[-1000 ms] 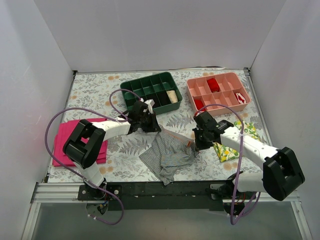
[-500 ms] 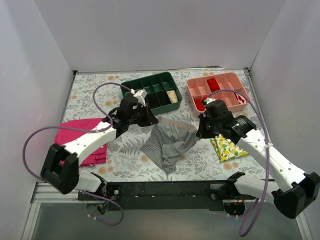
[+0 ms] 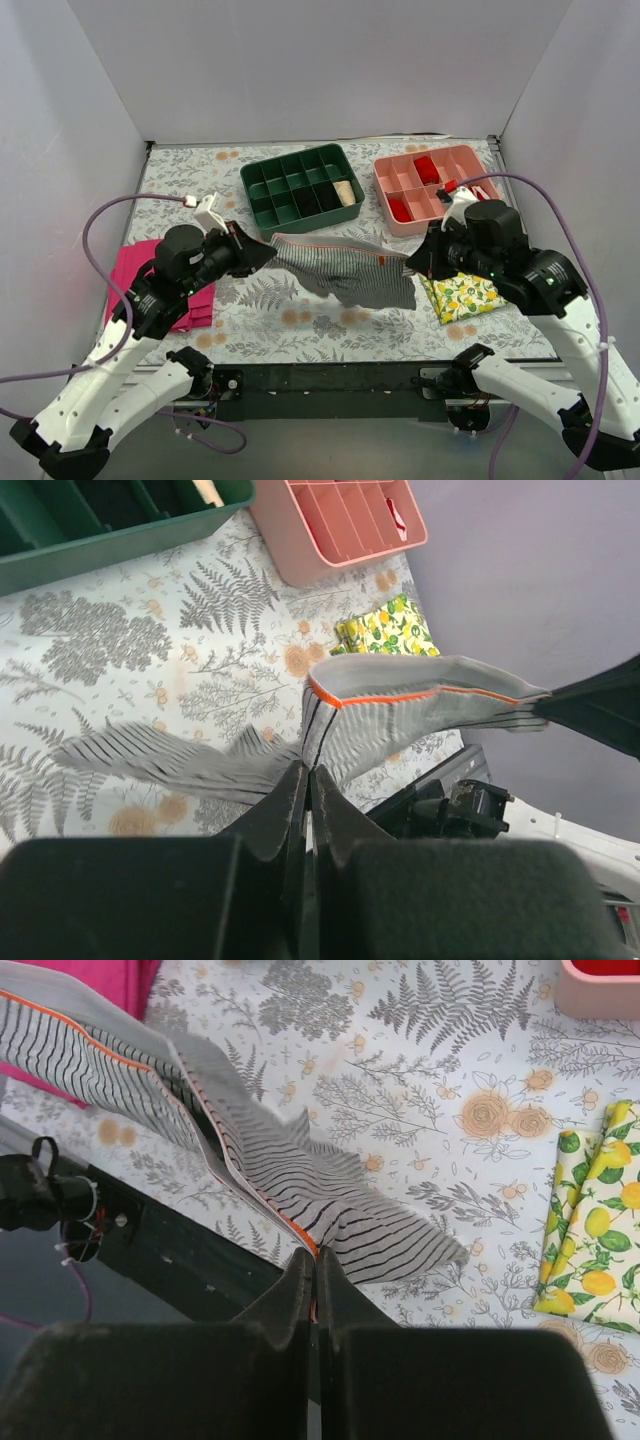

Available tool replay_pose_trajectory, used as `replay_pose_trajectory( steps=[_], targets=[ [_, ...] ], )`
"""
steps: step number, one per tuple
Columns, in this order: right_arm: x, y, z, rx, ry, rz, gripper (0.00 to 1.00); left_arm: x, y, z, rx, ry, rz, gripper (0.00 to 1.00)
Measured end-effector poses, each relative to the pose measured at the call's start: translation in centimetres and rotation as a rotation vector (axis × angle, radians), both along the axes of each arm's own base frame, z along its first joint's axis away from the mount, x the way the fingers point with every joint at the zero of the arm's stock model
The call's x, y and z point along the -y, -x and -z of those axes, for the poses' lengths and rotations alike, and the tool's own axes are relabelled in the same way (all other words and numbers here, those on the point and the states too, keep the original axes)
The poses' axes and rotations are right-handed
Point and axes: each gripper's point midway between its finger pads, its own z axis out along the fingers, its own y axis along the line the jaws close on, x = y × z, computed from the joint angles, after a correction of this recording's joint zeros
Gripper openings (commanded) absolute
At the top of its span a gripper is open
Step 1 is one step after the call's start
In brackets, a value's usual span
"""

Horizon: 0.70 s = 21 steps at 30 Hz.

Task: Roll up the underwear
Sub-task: Flatten out the underwear at the center of the board.

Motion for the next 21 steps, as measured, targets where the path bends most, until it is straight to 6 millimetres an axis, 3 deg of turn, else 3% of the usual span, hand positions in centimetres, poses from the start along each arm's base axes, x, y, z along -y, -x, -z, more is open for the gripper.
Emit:
replay_pose_trajectory(
  steps=[6,11,14,16,18,21],
  targets=[
    [-0.4,2.6,-3.1,0.036,-0.093,-0.103,0.01,-2.4,2.2,-1.3,-0.076,-0.009,-0.066,0.00],
    [-1.7,5.0,-4.0,-0.022,-0.145,-0.236,0.01,-3.7,4.1,-3.3,-0.152,0.010,-0.103,0.00],
    [-2.2,5.4,-4.5,-0.024,-0.158,-0.279,0.01,-3.9,4.5,-3.2,-0.196,0.011,-0.115,0.00],
    [-2.3,5.2,-3.8,-0.042,-0.146,-0.282,0.01,-3.8,4.4,-2.1,-0.235,-0.003,-0.122,0.00],
    [-2.5,4.6,-1.7,-0.083,-0.110,-0.273,0.01,-3.4,4.0,-0.1,-0.293,-0.031,-0.132,0.00],
    [-2.8,3.0,4.2,-0.225,0.008,-0.239,0.01,-2.9,3.3,3.7,-0.396,-0.100,-0.146,0.00]
  ],
)
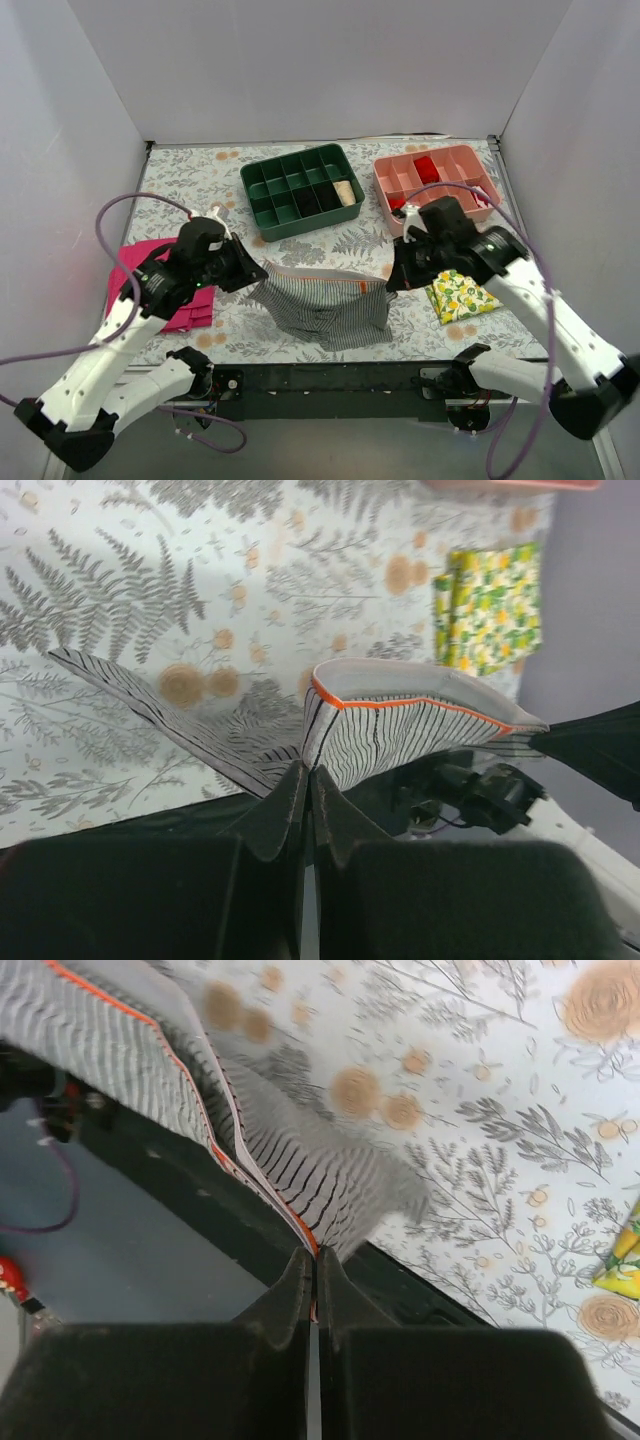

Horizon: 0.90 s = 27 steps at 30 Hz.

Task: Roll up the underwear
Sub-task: Flatten out the underwear at the center of the board.

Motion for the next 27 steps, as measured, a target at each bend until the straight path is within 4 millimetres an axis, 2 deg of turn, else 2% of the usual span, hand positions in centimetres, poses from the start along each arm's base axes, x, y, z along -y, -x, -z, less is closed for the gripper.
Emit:
replay_pose_trajectory(
  steps=[3,6,8,12,14,19,21,23,25,27],
  targets=[
    [-0.3,-2.0,5.2,-0.115,0.148,0.016,0.01,0.4,-0.8,3.7,-0.096,-0.071,-0.005,0.00],
    [-0.8,-3.1,6.6,-0.135,0.181,0.010,0.01,0.7,-1.6,4.7,-0.115,-0.099,-0.012,0.00],
    [-1.2,-3.3,5.8,-0.111,0.153,0.001,0.01,0.8,-2.0,4.3,-0.091,-0.090,-0.011,0.00],
    [-2.4,-2.5,1.9,-0.002,0.011,-0.038,0.01,0.8,-1.8,2.7,-0.037,-0.046,-0.011,0.00],
    [-2.8,-1.1,-0.1,0.043,-0.058,-0.069,0.01,0.4,-0.8,1.2,0.005,0.010,-0.014,0.00],
    [-3.3,4.5,-4.7,0.099,-0.248,-0.183,0.01,-1.2,3.2,-3.0,0.100,0.164,-0.011,0.00],
    [-3.2,6.2,-5.7,0.093,-0.298,-0.211,0.01,-1.9,4.3,-3.7,0.097,0.186,-0.019,0.00],
    [-3.1,7.0,-6.0,0.080,-0.317,-0.220,0.01,-2.3,5.0,-3.8,0.071,0.183,-0.028,0.00],
    [-3.2,6.9,-5.7,0.063,-0.304,-0.206,0.01,-2.5,5.2,-3.5,0.036,0.164,-0.039,0.00],
    [-3.3,6.0,-4.5,0.040,-0.251,-0.177,0.01,-2.5,5.0,-2.7,0.000,0.137,-0.052,0.00]
  ],
)
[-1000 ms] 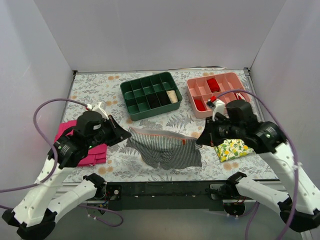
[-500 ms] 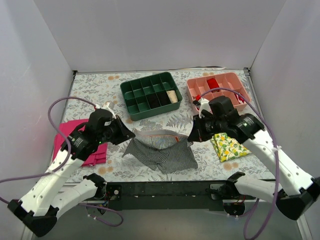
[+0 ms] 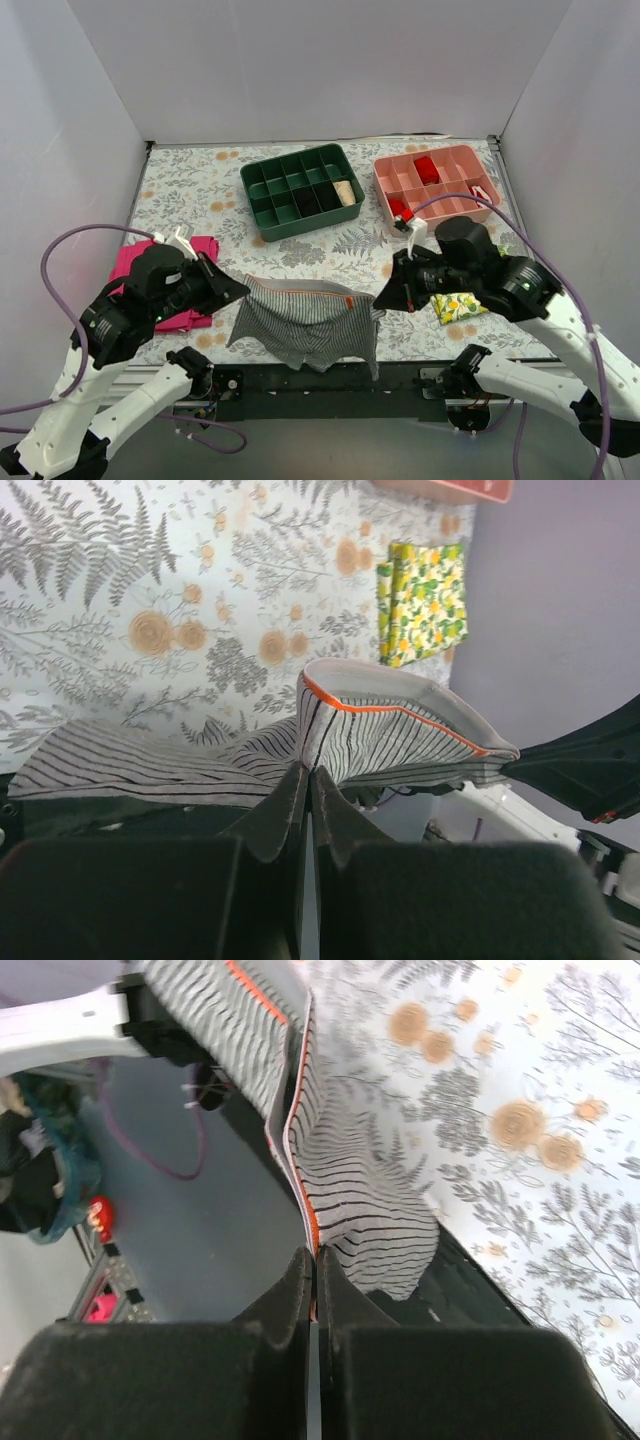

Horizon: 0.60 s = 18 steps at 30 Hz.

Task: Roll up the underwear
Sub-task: Flatten out the underwear at the center of the board.

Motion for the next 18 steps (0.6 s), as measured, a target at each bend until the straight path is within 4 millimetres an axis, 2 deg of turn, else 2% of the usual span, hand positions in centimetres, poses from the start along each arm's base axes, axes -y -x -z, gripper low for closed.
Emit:
replay_pose_trajectory(
  steps=[4,9,14,18],
  targets=[
    [-0.9,-3.2,4.4,-0.048,0.189,0.062,0.01,0.6,-1.7,2.4,-0.089,-0.084,-0.015,0.00],
    [-0.7,-8.5,11.5,-0.096,0.451,0.102,0.01,1.7,-5.4,7.1,-0.171,-0.227,-0.035,0.00],
    [0.9,-13.6,16.1,-0.124,0.568,0.121,0.01,2.7,-9.4,13.0,-0.210,-0.366,-0.045,0.00],
    [1.0,-17.2,18.8,-0.131,0.615,0.105,0.01,2.7,-12.5,16.8,-0.201,-0.439,-0.069,0.00]
  ],
)
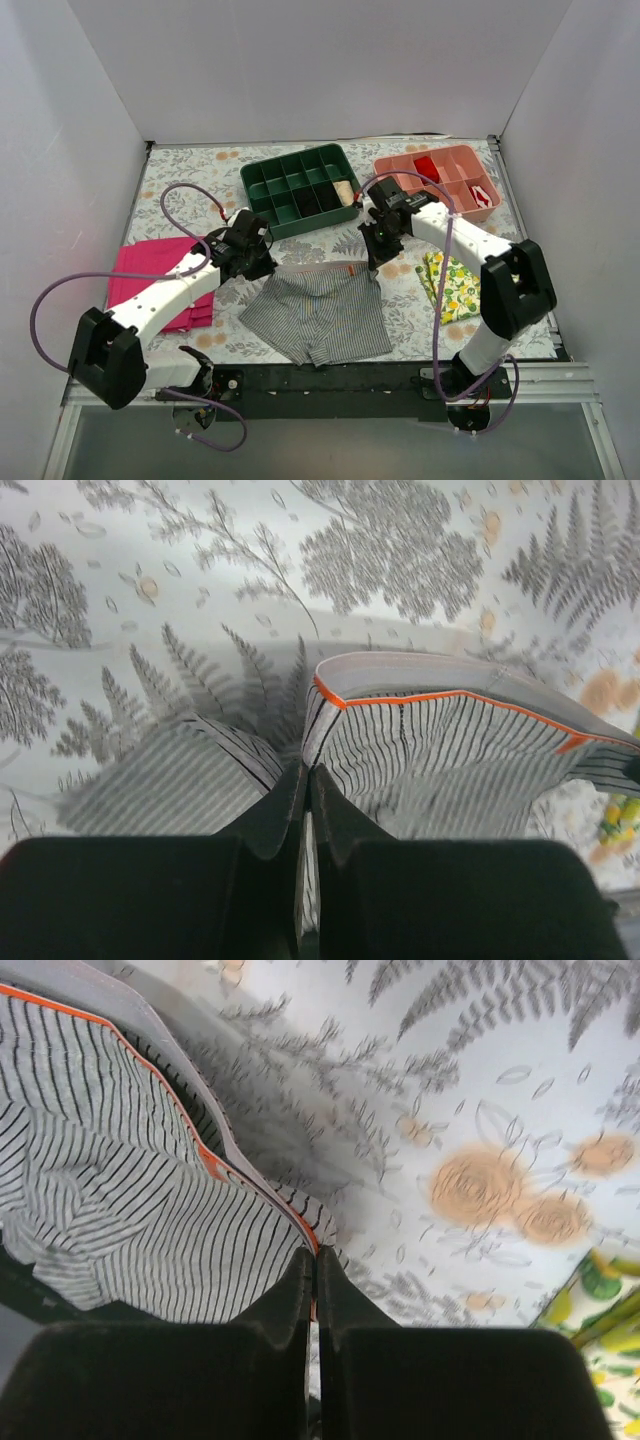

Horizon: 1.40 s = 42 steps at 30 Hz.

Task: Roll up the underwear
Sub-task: Flatten out the underwear at the center of the board.

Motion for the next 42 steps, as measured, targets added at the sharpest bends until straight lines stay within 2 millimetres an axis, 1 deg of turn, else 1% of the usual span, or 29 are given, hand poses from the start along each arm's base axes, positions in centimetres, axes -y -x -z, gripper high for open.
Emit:
replay_pose_trajectory(
  steps=[2,3,5,6,7,8,9,10,11,12,13,14,15,16,17,20,21,22,23,24,26,27,28,30,31,35,37,39,42],
  targets=[
    [-0.3,-1.4,1.1,-0.001,0.012,-0.013,0.01,-0.6,-1.3,1.5,0.015,-0.021,-0.019,0.00],
    [-0.4,-1.9,1.6,0.000,0.016,-0.018,0.01,-0.9,-2.0,2.1,0.022,-0.027,-0.031,0.04],
    [-0.4,-3.1,2.6,-0.004,0.025,-0.021,0.01,-1.7,-3.1,3.3,0.034,-0.036,-0.052,0.06],
    [-0.5,-3.5,2.9,-0.005,0.027,-0.022,0.01,-2.2,-3.7,3.7,0.043,-0.037,-0.065,0.09],
    [-0.4,-3.9,3.4,-0.008,0.031,-0.019,0.01,-2.6,-4.3,3.9,0.053,-0.038,-0.074,0.26],
    [-0.4,-4.3,3.7,-0.012,0.035,-0.014,0.01,-2.9,-5.0,4.1,0.069,-0.037,-0.084,0.34],
    [-0.3,-4.7,4.0,-0.013,0.039,-0.007,0.02,-3.3,-5.5,4.2,0.082,-0.040,-0.090,0.39],
    [-0.3,-5.1,4.3,-0.010,0.044,-0.001,0.12,-3.6,-6.1,4.1,0.096,-0.041,-0.097,0.57],
    [-0.2,-5.6,4.5,-0.003,0.053,0.008,0.16,-3.8,-6.6,4.1,0.111,-0.042,-0.103,0.75],
    [-0.1,-6.0,4.6,0.002,0.062,0.018,0.20,-4.0,-6.9,4.0,0.123,-0.048,-0.104,0.83],
    [0.1,-6.5,4.8,0.013,0.074,0.029,0.35,-4.2,-7.3,3.9,0.135,-0.050,-0.115,0.89],
    [0.2,-6.9,4.9,0.023,0.084,0.040,0.37,-4.4,-7.5,3.9,0.141,-0.056,-0.120,0.90],
    [0.3,-7.3,4.9,0.035,0.090,0.055,0.48,-4.5,-7.6,3.8,0.147,-0.061,-0.122,0.91],
    [0.4,-7.5,4.9,0.045,0.097,0.065,0.75,-4.7,-7.6,3.7,0.151,-0.065,-0.127,0.91],
    [0.6,-7.8,4.8,0.056,0.103,0.081,0.78,-4.8,-7.6,3.6,0.154,-0.068,-0.129,0.92],
    [1.0,-8.6,4.0,0.111,0.111,0.122,0.79,-4.7,-7.3,2.6,0.180,-0.048,-0.122,0.91],
    [1.2,-8.7,3.3,0.136,0.105,0.137,0.77,-4.5,-7.0,2.1,0.191,-0.028,-0.110,0.89],
    [1.3,-8.6,2.4,0.161,0.090,0.150,0.72,-4.1,-6.6,1.5,0.203,0.002,-0.092,0.87],
    [1.3,-8.5,1.5,0.182,0.072,0.161,0.66,-3.7,-6.3,0.9,0.215,0.031,-0.074,0.84],
    [1.2,-8.2,0.1,0.215,0.035,0.174,0.48,-3.1,-5.8,0.3,0.225,0.069,-0.048,0.75],
    [0.6,-7.8,-2.6,0.269,-0.053,0.180,0.33,-2.0,-4.9,-0.2,0.224,0.134,0.001,0.62],
    [0.2,-7.5,-3.7,0.284,-0.099,0.183,0.17,-1.5,-4.5,-0.1,0.217,0.154,0.019,0.49],
    [-0.4,-7.2,-4.5,0.290,-0.149,0.179,0.14,-1.0,-4.0,0.3,0.198,0.176,0.038,0.42],
    [-1.8,-6.6,-5.2,0.285,-0.221,0.157,0.01,-0.4,-2.7,1.8,0.136,0.203,0.064,0.30],
    [-2.7,-6.1,-5.0,0.269,-0.250,0.138,0.01,-0.2,-2.0,2.8,0.099,0.211,0.072,0.22],
    [-6.7,-3.4,-2.2,0.155,-0.287,0.052,0.01,0.1,0.9,6.2,-0.036,0.223,0.080,0.13],
    [-8.7,-2.0,-0.6,0.110,-0.291,0.006,0.01,0.0,1.8,7.1,-0.072,0.227,0.069,0.10],
    [-10.3,-0.9,0.8,0.068,-0.289,-0.026,0.01,-0.1,2.3,7.6,-0.095,0.229,0.055,0.09],
    [-11.8,-0.2,2.7,0.025,-0.278,-0.043,0.01,-0.4,2.9,8.2,-0.122,0.228,0.030,0.07]
  ],
)
